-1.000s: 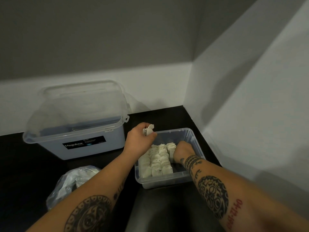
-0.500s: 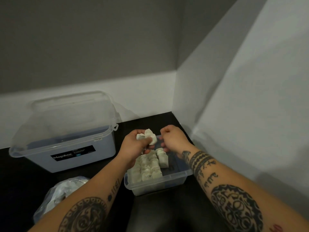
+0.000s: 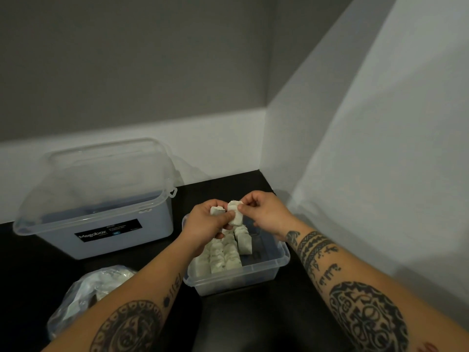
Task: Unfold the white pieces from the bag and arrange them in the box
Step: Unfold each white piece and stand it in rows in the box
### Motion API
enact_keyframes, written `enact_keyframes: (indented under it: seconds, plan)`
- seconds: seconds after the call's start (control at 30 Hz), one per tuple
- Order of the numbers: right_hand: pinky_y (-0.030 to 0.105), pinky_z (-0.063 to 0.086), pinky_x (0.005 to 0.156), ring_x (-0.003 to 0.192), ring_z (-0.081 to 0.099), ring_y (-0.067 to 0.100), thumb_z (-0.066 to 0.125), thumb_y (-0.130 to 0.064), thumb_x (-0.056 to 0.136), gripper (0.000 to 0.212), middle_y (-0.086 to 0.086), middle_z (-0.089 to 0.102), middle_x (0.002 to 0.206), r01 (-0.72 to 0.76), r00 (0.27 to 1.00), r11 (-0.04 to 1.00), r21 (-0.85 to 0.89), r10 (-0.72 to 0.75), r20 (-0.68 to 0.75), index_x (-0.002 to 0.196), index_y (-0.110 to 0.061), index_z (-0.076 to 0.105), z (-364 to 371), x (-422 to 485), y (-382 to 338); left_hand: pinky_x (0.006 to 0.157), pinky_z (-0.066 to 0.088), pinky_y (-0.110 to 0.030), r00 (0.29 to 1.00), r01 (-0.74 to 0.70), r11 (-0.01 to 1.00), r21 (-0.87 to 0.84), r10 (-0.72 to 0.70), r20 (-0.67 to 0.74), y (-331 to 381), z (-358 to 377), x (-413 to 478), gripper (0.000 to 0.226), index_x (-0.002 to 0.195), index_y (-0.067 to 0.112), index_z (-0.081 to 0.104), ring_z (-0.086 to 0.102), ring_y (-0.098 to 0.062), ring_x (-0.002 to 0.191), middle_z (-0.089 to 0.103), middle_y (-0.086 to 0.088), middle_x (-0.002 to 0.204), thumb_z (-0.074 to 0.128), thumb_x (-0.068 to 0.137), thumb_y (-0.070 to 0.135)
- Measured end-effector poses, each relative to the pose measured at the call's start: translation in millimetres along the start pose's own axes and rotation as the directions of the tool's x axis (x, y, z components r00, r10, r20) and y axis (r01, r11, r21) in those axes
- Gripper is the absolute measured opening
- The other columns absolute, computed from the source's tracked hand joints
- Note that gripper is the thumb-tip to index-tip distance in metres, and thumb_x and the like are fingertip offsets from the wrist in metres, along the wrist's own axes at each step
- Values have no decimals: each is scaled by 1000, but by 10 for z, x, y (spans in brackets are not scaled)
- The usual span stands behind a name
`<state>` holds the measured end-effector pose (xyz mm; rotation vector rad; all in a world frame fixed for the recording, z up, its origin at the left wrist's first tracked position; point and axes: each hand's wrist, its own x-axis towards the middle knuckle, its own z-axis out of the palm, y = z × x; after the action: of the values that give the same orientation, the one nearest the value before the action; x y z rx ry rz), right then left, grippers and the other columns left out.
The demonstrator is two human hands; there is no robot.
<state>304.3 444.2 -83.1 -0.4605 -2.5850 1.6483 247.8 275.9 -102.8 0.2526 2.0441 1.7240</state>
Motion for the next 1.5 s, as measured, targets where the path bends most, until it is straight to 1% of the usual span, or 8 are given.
enact_keyframes:
  seconds: [0.2,0.4,0.5,0.67,1.0,1.23,1.4,1.5]
  plan:
    - [31,58,73,79,67,12,69,-24,94,6,-3,69,89,-23,1000,961,-275,18,-20,100,-22,69,32,55,52,60,54,-26,992,-22,988,155,41,-122,-79,-35,82,9,97,26,74,68,-12,76,74,1,91,74,92,18]
    - [30,52,92,113,62,23,54,-8,98,31,10,66,123,-158,968,762,-628,245,53,128,-7,63,287,164,259,82,46,-18,912,-125,878,462,285,-295,-136,-256,213,12,101,30,73,60,-6,100,66,8,112,68,96,19]
    - [26,44,80,114,62,23,57,-8,97,29,10,65,124,-238,952,694,-679,306,-21,126,-7,61,418,184,367,93,47,-25,886,-132,801,584,360,-293,-219,-353,231,17,112,20,74,61,-13,107,64,0,124,70,96,19]
    - [29,51,89,117,63,25,59,-10,99,27,11,66,126,-378,907,680,-628,409,-102,126,-7,61,545,230,460,97,51,-29,889,-118,707,697,387,-242,-331,-458,272,26,120,14,72,63,-20,110,60,-8,131,72,94,18]
    - [31,57,86,109,67,26,54,-7,98,22,14,69,118,-499,864,727,-473,462,-201,118,-3,65,646,351,566,77,46,-27,892,-161,648,744,419,-171,-387,-513,337,15,108,14,77,63,-22,98,66,-9,110,68,96,14]
    - [31,57,83,111,66,26,56,-7,97,34,13,67,122,-487,873,761,-428,441,-210,131,-6,55,653,344,531,82,49,-27,891,-161,648,744,419,-172,-384,-519,377,16,109,14,77,63,-23,100,67,-9,112,69,95,13]
    - [30,55,81,109,66,25,57,-10,99,30,12,66,121,-487,872,753,-443,448,-197,128,-6,55,602,320,467,77,42,-15,886,-178,766,617,398,-239,-227,-430,345,15,107,16,76,60,-9,91,66,2,105,74,92,18]
    - [30,53,86,114,63,25,55,-10,101,28,13,65,125,-451,890,737,-503,416,-188,128,-4,57,524,299,358,68,45,-18,919,-103,938,332,218,-330,-32,-311,342,11,101,23,72,62,-8,84,68,7,96,70,91,18]
